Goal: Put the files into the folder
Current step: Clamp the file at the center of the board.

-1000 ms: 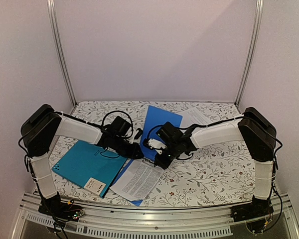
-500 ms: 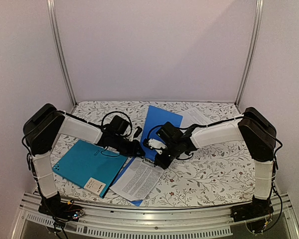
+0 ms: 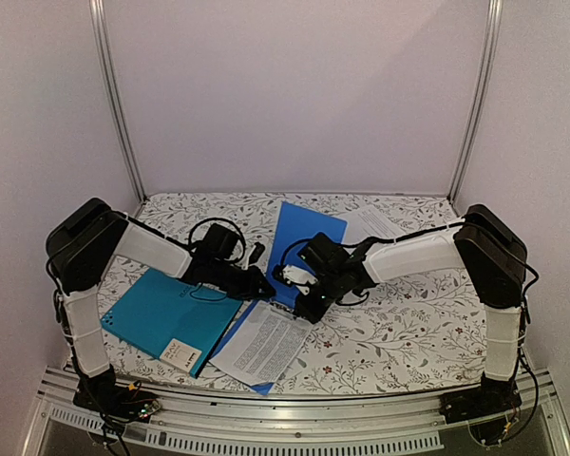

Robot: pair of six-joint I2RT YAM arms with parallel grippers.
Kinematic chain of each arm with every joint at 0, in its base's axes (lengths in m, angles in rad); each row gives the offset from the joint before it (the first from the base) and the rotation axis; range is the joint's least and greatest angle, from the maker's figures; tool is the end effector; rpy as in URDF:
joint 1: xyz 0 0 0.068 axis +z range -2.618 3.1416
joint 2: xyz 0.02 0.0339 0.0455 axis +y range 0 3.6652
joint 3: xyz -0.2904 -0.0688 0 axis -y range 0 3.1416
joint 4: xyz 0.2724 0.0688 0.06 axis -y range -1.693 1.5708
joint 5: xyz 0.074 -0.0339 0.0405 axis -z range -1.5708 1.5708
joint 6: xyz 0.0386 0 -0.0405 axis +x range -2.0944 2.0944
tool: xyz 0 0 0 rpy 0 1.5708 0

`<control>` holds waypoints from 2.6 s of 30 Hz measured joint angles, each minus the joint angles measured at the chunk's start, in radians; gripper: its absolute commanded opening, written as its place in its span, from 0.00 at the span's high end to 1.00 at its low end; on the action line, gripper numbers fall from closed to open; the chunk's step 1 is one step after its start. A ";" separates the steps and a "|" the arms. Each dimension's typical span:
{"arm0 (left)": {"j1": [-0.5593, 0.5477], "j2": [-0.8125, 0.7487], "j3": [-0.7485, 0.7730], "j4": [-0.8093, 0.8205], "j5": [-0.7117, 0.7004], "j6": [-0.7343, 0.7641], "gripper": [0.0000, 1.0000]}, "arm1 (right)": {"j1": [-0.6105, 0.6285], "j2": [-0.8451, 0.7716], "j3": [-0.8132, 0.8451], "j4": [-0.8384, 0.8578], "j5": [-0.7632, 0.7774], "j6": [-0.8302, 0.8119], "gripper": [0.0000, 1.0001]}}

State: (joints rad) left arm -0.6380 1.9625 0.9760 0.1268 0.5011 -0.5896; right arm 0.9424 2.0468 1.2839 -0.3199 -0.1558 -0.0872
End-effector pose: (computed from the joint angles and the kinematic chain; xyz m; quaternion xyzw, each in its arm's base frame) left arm 0.3115 -0.2541 0.1061 0.1083 0.9058 -0.3842 0.1418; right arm 0.2562 0.3627 0.1277 -0.4927 0.8328 0.1686 0.1878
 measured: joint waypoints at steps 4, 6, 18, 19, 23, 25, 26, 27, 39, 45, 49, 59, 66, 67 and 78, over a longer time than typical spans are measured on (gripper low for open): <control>0.004 0.000 -0.019 0.034 0.009 -0.021 0.81 | 0.000 0.000 0.000 0.000 0.000 0.000 1.00; 0.005 -0.001 -0.027 0.048 0.009 -0.028 0.80 | 0.000 0.000 0.000 0.000 -0.001 0.000 1.00; 0.005 -0.042 -0.079 0.093 0.021 -0.050 0.73 | 0.000 0.000 0.000 0.000 -0.015 0.000 1.00; 0.004 -0.042 -0.079 0.093 0.024 -0.050 0.73 | 0.000 0.000 0.000 0.000 -0.015 0.000 1.00; 0.001 -0.042 -0.079 0.092 0.028 -0.050 0.73 | 0.000 0.000 0.000 0.000 -0.015 0.000 1.00; -0.003 -0.042 -0.079 0.087 0.026 -0.050 0.74 | 0.000 0.000 0.000 0.000 -0.015 0.000 1.00; -0.005 -0.042 -0.080 0.084 0.026 -0.050 0.76 | 0.000 0.000 0.000 0.000 -0.015 0.001 1.00; -0.007 -0.042 -0.080 0.079 0.026 -0.050 0.78 | 0.000 0.000 0.000 0.000 -0.015 0.001 1.00; -0.020 -0.042 -0.089 0.072 0.025 -0.056 0.92 | 0.000 0.001 0.000 -0.001 -0.016 0.001 1.00; -0.014 -0.041 -0.112 0.121 0.040 -0.093 0.96 | 0.000 0.001 0.000 -0.001 -0.016 0.002 1.00; -0.002 -0.032 -0.145 0.195 0.062 -0.138 0.99 | 0.000 0.001 0.000 0.000 -0.016 0.005 1.00; 0.050 0.044 -0.241 0.543 0.195 -0.360 1.00 | 0.002 0.001 0.000 0.005 -0.015 0.017 1.00; 0.065 0.076 -0.256 0.647 0.241 -0.459 1.00 | 0.002 0.002 0.000 0.009 -0.015 0.020 1.00; 0.068 0.081 -0.256 0.659 0.251 -0.473 0.97 | 0.002 0.002 0.000 0.009 -0.015 0.020 1.00; 0.071 0.044 -0.251 0.565 0.224 -0.385 0.65 | 0.003 0.006 0.001 0.014 -0.012 0.023 1.00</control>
State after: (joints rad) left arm -0.5671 2.0068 0.7246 0.6914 0.7246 -0.9749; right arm 0.9451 2.0529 1.2846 -0.3054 -0.1677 -0.0643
